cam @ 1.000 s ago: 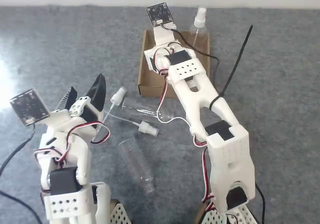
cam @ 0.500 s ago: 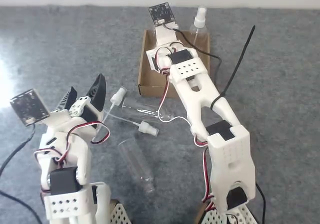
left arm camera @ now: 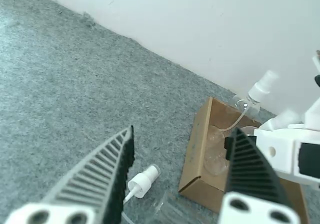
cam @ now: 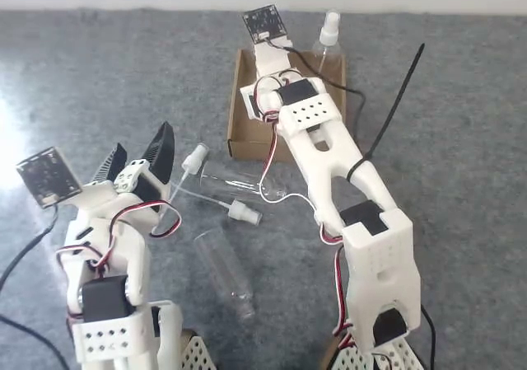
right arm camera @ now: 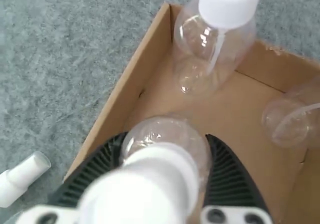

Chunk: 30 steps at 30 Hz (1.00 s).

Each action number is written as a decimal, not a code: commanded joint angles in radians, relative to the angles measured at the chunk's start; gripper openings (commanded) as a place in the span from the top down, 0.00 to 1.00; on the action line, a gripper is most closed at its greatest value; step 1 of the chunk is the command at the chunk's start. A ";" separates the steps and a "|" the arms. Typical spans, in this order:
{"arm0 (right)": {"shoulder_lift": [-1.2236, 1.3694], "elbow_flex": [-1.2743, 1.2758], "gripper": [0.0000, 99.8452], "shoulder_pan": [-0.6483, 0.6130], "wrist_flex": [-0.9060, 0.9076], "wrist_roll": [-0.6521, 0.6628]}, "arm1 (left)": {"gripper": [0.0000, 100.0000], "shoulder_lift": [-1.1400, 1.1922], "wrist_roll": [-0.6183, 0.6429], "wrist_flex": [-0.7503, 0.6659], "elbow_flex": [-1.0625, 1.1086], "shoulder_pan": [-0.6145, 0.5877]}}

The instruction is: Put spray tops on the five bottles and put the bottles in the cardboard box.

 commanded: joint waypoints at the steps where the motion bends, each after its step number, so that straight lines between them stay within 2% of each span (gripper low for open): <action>1: -0.088 -0.069 0.91 0.004 -0.002 -0.002 | 0.72 -0.012 0.005 -0.032 -0.008 0.006; 11: -0.051 -0.071 0.90 0.001 -0.031 -0.002 | 0.72 -0.012 0.005 -0.032 -0.008 0.006; 17: -0.051 -0.071 0.78 -0.002 -0.022 -0.002 | 0.72 -0.012 0.005 -0.032 -0.008 0.006; 30: -0.050 -0.071 0.78 -0.002 -0.030 -0.008 | 0.72 -0.012 0.005 -0.032 -0.008 0.006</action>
